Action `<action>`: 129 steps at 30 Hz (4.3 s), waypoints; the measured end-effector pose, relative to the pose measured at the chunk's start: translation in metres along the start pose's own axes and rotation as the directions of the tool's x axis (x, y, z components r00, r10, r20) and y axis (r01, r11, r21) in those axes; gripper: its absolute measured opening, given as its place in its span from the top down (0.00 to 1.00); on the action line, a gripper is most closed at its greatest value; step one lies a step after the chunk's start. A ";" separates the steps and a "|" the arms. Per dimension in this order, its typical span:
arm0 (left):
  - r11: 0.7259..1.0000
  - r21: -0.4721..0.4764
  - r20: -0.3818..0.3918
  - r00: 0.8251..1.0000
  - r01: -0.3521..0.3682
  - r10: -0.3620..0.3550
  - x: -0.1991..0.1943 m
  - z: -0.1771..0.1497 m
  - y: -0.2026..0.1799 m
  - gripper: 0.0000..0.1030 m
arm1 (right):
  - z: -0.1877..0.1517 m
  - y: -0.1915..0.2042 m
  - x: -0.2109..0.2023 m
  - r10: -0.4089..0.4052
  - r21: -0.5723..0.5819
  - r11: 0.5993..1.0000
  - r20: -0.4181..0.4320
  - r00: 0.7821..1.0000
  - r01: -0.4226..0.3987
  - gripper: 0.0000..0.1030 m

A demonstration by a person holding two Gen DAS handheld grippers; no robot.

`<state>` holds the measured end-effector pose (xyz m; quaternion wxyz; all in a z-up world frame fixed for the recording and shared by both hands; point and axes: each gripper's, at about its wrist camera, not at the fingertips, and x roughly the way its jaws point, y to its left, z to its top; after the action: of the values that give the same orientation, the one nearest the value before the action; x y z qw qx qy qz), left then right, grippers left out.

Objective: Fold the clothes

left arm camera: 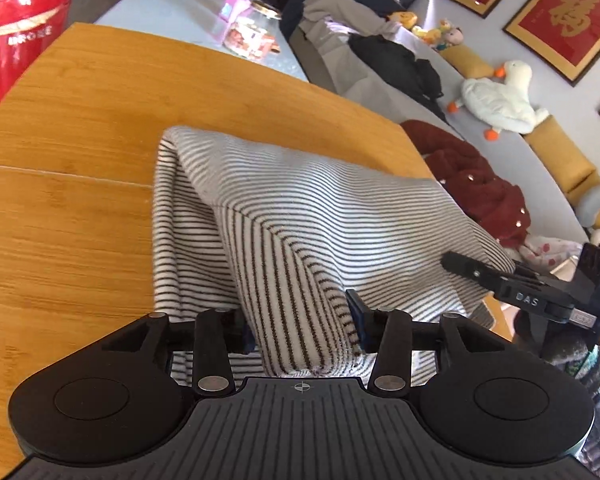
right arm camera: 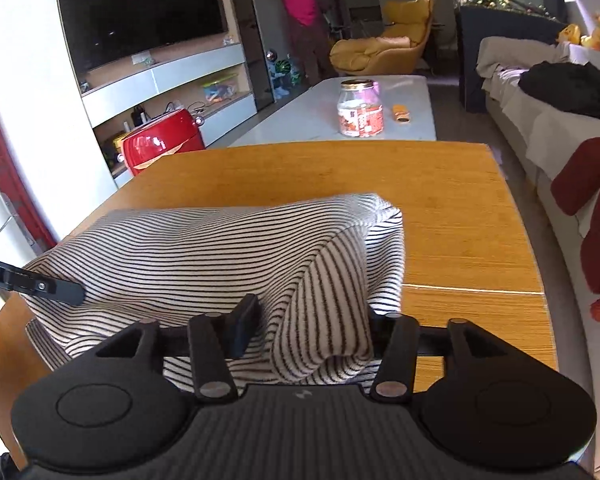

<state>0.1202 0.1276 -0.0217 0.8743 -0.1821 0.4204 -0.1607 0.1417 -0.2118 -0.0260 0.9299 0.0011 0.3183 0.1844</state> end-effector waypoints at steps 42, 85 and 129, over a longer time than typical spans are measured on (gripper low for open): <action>0.994 0.098 0.101 0.993 0.048 -0.058 0.021 0.039 -0.057 0.03 | -0.005 -0.011 -0.051 -0.051 0.071 0.996 0.097 0.994 0.044 0.00; 0.920 0.381 0.047 0.995 -0.098 0.087 0.029 -0.031 -0.089 0.02 | -0.066 0.031 -0.039 -0.001 0.074 0.997 -0.071 0.997 0.006 0.00; 0.817 0.559 0.059 0.990 -0.140 0.129 -0.071 -0.097 -0.076 0.00 | -0.081 0.122 -0.068 0.170 -0.365 0.914 -0.057 0.984 -0.179 0.16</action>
<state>-0.0090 0.0738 0.0048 0.9020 0.1119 0.3583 -0.2134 0.0021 -0.1314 -0.0361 0.8894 -0.1472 0.2879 0.3231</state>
